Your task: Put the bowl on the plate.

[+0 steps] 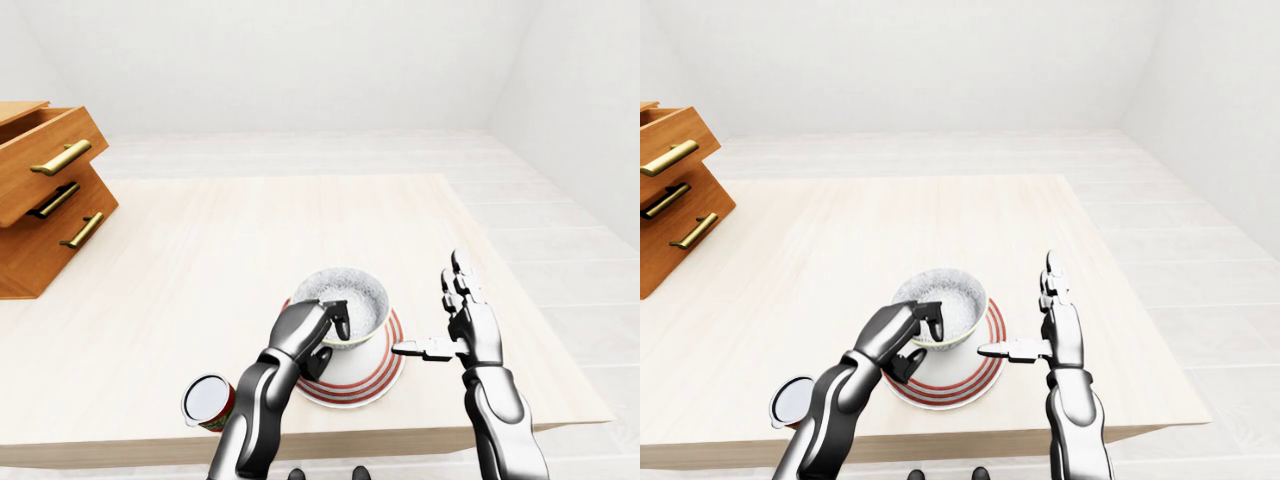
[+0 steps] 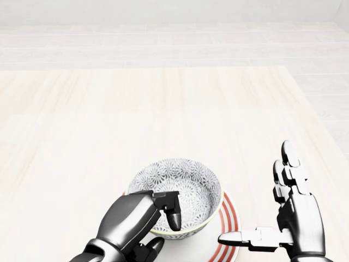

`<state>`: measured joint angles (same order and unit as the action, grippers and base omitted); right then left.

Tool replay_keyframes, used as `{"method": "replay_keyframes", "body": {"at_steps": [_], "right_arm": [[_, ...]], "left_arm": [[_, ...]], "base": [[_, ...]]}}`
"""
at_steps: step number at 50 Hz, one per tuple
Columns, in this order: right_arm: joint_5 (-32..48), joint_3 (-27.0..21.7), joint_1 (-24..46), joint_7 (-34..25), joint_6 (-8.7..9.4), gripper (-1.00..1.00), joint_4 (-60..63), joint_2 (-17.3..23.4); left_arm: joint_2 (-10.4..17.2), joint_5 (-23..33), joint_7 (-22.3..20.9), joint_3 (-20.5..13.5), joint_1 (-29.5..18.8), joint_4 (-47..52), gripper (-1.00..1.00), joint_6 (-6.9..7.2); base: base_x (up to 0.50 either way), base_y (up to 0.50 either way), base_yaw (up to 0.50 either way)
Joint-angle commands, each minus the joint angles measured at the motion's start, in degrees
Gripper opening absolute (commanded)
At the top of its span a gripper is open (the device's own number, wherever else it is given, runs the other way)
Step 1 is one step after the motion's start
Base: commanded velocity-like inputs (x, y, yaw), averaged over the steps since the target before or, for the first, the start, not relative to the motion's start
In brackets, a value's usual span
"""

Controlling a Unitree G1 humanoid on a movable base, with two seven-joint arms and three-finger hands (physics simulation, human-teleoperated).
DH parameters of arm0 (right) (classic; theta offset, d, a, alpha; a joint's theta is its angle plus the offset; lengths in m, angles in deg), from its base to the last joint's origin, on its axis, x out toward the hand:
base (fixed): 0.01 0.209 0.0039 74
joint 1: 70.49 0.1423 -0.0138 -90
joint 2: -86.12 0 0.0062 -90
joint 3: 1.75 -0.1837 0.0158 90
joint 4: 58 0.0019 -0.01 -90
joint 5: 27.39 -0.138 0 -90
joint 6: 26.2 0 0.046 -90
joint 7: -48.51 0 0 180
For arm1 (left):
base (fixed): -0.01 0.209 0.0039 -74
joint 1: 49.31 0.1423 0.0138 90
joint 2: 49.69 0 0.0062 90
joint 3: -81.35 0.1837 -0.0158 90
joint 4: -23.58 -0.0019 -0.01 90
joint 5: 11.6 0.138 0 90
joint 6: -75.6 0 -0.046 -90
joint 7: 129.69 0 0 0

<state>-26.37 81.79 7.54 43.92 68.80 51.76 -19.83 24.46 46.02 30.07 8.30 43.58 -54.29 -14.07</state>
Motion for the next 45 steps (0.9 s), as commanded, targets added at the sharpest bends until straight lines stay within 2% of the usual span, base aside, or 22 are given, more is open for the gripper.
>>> {"method": "replay_keyframes", "body": {"at_steps": [1,8,14,15,21,33,38,45], "right_arm": [[0.0,0.1,0.1,0.0,0.0,1.0,-0.6,0.0],[-0.1,0.1,0.1,0.0,0.0,1.0,-0.8,0.1],[0.0,0.2,-0.1,0.1,0.0,1.0,-1.1,0.0],[-0.1,0.2,-0.1,0.1,0.0,1.0,-1.0,0.0],[0.0,0.4,0.1,0.2,0.0,1.0,-0.9,0.0],[0.0,0.5,0.0,0.2,0.0,1.0,-0.1,0.1],[0.1,0.5,0.2,0.1,0.0,1.0,0.1,0.2],[0.1,0.4,1.5,0.1,0.0,1.0,-0.1,0.4]], "left_arm": [[-0.1,0.4,1.1,0.1,0.1,0.7,-1.0,-0.18],[0.1,0.4,1.0,0.1,0.1,0.4,-1.0,-0.08],[0.1,0.3,1.1,0.2,0.5,0.3,-0.91,-0.11],[0.1,0.2,1.2,0.3,0.7,0.3,-0.81,-0.1],[0.4,0.3,1.6,0.4,0.9,-0.4,-0.81,-0.39],[0.5,0.3,1.4,0.3,0.9,-1.0,-0.62,-0.45],[0.5,0.5,1.3,0.6,1.2,-0.7,-0.62,-0.36],[0.7,0.4,0.9,0.6,1.5,-0.5,-0.46,-0.26]], "base": [[0.0,0.0,0.0],[0.0,0.0,0.0],[0.0,0.0,0.0],[0.0,0.0,0.0],[0.0,0.0,0.0],[0.0,0.0,0.0],[0.0,0.0,0.0],[0.0,0.0,0.0]]}}
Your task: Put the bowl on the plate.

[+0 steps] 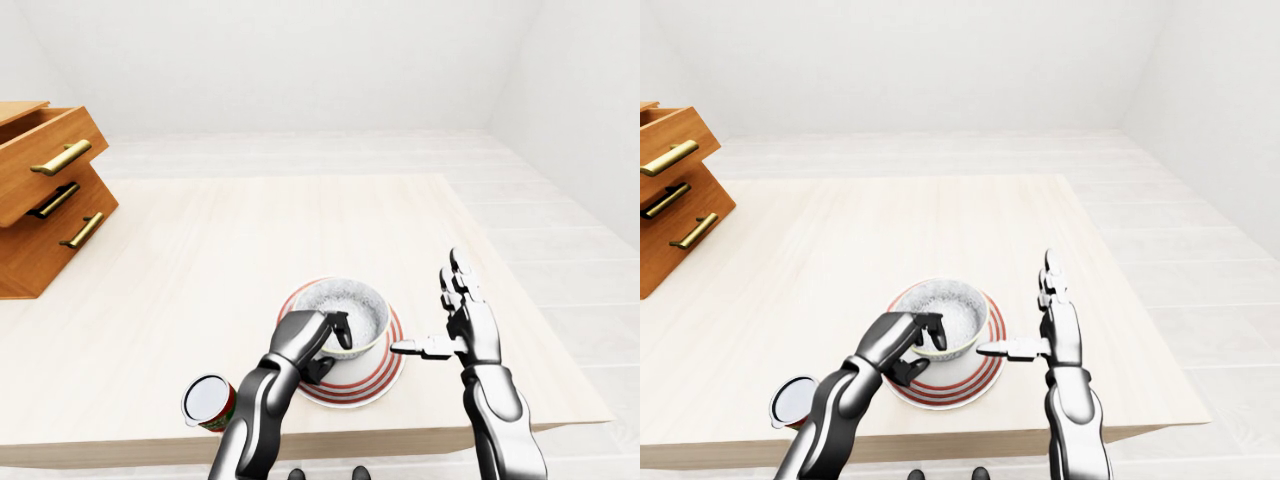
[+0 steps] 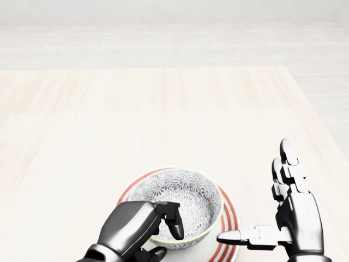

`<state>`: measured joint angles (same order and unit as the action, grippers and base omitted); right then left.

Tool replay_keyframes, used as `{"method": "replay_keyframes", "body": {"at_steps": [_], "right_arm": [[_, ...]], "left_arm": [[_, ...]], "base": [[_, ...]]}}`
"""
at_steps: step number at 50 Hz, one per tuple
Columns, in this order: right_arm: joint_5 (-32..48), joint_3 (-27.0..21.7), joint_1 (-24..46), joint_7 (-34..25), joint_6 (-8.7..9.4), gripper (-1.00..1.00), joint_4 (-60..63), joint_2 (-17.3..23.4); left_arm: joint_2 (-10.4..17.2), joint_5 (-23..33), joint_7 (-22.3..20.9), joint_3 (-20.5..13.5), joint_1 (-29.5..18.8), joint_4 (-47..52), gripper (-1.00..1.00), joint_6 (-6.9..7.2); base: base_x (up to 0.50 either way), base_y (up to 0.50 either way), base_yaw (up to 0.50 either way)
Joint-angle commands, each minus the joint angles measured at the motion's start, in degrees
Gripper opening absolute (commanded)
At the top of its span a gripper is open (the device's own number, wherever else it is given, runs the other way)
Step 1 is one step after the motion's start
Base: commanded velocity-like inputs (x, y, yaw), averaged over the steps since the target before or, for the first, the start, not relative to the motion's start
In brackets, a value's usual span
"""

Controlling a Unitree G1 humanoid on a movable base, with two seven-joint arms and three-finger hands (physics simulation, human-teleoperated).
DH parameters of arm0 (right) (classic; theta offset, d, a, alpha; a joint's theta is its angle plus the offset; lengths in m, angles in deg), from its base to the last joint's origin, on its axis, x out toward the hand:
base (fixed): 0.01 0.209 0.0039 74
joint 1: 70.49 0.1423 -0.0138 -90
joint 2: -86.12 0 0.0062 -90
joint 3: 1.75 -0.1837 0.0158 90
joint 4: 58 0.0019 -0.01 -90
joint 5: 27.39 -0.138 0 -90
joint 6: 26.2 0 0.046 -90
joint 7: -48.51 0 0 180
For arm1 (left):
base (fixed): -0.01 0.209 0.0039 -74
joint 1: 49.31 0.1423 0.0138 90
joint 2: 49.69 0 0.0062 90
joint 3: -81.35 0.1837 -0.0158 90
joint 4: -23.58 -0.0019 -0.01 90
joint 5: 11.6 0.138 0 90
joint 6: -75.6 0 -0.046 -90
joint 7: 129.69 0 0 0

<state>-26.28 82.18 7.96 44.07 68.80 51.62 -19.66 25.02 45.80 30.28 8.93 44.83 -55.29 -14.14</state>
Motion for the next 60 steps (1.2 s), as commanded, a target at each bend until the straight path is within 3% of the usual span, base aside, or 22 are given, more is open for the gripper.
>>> {"method": "replay_keyframes", "body": {"at_steps": [1,32,53,60], "right_arm": [[0.1,0.0,1.2,-0.1,0.0,1.0,-0.1,0.2],[0.0,0.2,1.5,0.2,0.0,1.0,-1.8,0.2],[-0.1,0.4,0.8,0.2,0.0,1.0,-2.3,0.2],[-0.1,0.4,0.7,0.3,0.0,1.0,-2.0,0.2]], "left_arm": [[0.0,0.4,0.6,-0.2,0.2,0.7,-0.45,0.0],[0.4,1.0,-1.4,-0.3,0.9,2.0,-0.12,0.97],[0.9,1.1,-2.3,0.1,2.3,2.9,0.33,1.67],[1.0,1.2,-3.3,0.3,2.9,4.5,0.33,2.34]], "base": [[0.0,0.0,0.0],[0.0,0.0,0.0],[0.0,0.0,0.0],[0.0,0.0,0.0]]}}
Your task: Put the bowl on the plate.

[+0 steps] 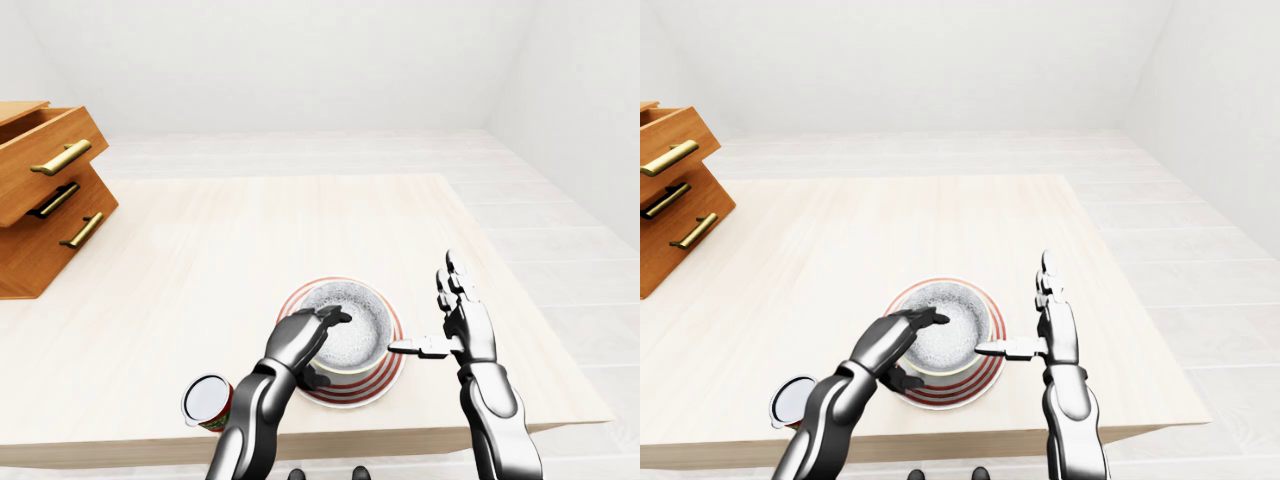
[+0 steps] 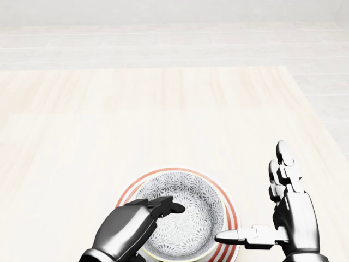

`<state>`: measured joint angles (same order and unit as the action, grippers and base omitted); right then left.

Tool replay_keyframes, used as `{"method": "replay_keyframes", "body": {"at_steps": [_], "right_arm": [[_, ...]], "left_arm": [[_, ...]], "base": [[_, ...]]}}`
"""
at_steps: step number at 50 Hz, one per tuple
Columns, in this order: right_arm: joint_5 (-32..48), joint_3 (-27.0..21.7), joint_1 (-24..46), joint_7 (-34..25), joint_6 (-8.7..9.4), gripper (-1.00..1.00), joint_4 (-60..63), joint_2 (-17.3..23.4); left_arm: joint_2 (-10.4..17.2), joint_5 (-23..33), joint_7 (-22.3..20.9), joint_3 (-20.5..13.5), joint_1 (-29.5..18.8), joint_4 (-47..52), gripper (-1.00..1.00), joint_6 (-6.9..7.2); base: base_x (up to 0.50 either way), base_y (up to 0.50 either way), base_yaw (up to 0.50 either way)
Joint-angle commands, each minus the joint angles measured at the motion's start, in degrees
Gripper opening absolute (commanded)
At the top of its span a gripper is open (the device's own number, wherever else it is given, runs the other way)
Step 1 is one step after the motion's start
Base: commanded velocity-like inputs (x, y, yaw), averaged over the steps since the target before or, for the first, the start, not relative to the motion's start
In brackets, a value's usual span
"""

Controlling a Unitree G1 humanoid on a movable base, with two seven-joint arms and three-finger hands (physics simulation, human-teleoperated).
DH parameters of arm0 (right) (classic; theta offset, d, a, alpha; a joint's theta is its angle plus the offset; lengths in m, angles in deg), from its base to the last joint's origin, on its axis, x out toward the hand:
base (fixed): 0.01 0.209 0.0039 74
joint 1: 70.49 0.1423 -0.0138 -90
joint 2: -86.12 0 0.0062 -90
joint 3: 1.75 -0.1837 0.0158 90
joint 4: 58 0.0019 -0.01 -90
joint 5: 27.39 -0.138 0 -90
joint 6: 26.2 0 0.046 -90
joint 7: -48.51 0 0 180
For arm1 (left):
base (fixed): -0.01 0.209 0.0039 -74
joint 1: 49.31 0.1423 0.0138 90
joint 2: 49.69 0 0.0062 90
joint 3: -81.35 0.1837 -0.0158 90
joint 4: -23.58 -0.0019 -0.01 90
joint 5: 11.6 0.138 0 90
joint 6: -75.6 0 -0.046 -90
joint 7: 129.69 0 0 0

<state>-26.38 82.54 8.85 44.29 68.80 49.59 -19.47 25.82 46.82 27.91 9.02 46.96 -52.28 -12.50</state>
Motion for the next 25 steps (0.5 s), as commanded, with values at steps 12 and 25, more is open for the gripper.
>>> {"method": "replay_keyframes", "body": {"at_steps": [12,25], "right_arm": [[-0.1,0.1,0.8,0.0,0.0,1.0,-0.6,0.2],[-0.3,-0.3,0.5,-0.1,0.0,1.0,-1.2,0.2]], "left_arm": [[0.8,0.5,-3.0,0.3,2.0,4.9,0.3,2.05],[1.4,1.2,-7.1,-0.2,3.7,11.9,0.36,3.1]], "base": [[0.0,0.0,0.0],[0.0,0.0,0.0]]}}
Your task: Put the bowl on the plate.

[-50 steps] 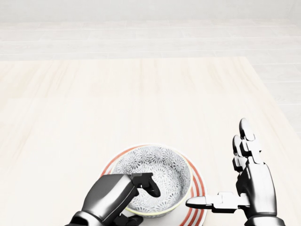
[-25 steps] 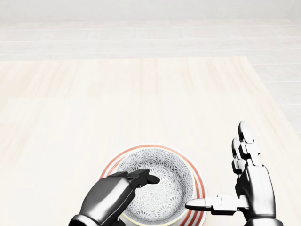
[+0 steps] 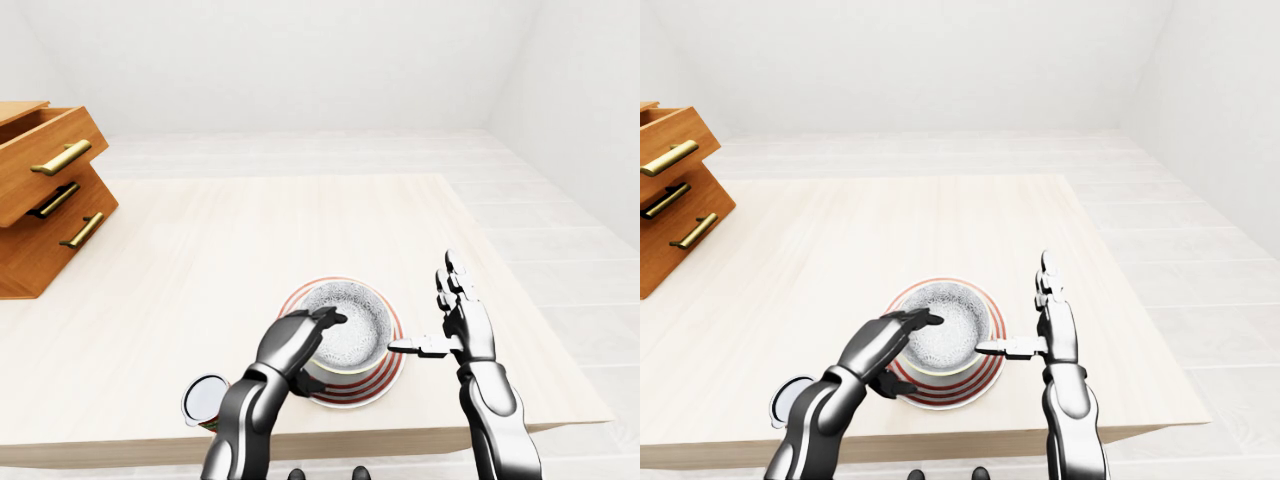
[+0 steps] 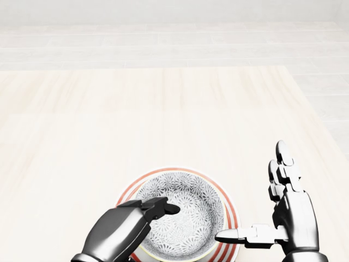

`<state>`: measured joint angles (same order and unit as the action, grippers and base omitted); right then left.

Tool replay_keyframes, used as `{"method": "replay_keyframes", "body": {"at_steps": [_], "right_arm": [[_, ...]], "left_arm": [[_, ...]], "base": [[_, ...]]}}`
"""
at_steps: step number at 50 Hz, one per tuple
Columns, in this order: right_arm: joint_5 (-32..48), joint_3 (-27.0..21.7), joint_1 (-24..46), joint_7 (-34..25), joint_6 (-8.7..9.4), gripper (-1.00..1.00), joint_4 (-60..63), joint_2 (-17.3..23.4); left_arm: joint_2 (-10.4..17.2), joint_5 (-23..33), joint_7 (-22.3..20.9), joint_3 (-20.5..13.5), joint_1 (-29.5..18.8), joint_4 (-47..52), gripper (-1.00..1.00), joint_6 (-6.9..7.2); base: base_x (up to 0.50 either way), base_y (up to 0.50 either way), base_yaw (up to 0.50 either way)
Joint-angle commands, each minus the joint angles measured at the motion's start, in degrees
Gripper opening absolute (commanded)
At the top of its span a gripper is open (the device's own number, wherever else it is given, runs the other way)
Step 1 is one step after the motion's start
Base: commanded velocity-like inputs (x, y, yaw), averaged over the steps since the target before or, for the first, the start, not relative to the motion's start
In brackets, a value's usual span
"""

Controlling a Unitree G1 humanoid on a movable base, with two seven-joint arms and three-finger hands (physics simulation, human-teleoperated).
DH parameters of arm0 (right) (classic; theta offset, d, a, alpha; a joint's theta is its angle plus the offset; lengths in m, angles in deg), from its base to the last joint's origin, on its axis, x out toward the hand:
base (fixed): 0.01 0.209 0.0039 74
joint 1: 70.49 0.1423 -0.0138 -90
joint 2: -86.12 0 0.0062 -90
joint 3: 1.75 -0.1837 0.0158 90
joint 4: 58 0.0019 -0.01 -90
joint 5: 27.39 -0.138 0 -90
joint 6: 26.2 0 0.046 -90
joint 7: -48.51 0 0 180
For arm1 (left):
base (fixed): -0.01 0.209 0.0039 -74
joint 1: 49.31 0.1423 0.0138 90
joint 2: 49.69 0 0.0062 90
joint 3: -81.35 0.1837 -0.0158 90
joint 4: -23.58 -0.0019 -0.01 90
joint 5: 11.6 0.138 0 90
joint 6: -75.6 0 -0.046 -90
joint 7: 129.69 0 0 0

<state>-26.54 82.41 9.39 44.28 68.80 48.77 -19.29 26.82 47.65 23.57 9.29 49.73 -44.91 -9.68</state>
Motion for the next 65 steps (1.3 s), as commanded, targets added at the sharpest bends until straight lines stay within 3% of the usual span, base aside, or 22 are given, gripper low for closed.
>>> {"method": "replay_keyframes", "body": {"at_steps": [1,11,22,38,39,40,44,65], "right_arm": [[-0.1,-0.2,0.1,0.0,0.0,1.0,-0.4,0.1],[0.0,-0.1,0.2,0.0,0.0,1.0,-0.7,0.0],[-0.1,0.0,-0.1,0.0,0.0,1.0,-1.0,-0.1],[-0.1,0.3,0.2,0.1,0.0,1.0,-2.1,-0.1],[-0.1,0.3,0.2,0.1,0.0,1.0,-2.0,-0.1],[-0.2,0.3,-0.3,0.0,0.0,1.0,-1.6,-0.1],[-0.2,0.2,-0.4,0.0,0.0,1.0,-1.1,0.0],[0.0,0.2,-0.6,0.0,0.0,1.0,0.4,-0.1]], "left_arm": [[0.5,0.6,-3.1,-0.4,1.1,5.0,0.35,0.28],[0.0,0.9,-5.7,0.5,2.8,9.7,0.37,0.28],[0.1,2.6,-13.0,1.6,3.8,19.4,0.4,0.28],[0.0,3.5,-13.3,1.0,2.7,23.1,0.43,0.28],[-0.4,3.1,-13.3,0.7,2.6,23.7,0.45,0.28],[-0.5,2.9,-13.3,-1.6,0.5,25.9,0.9,0.28],[-0.6,2.7,-13.3,-2.4,0.4,26.1,1.0,0.28],[-1.7,-2.2,-13.3,-10.4,-4.5,25.1,1.0,0.28]], "base": [[0.0,0.0,0.0],[0.0,0.0,0.0],[0.0,0.0,0.0],[0.0,0.0,0.0],[0.0,0.0,0.0],[0.0,0.0,0.0],[0.0,0.0,0.0],[0.0,0.0,0.0]]}}
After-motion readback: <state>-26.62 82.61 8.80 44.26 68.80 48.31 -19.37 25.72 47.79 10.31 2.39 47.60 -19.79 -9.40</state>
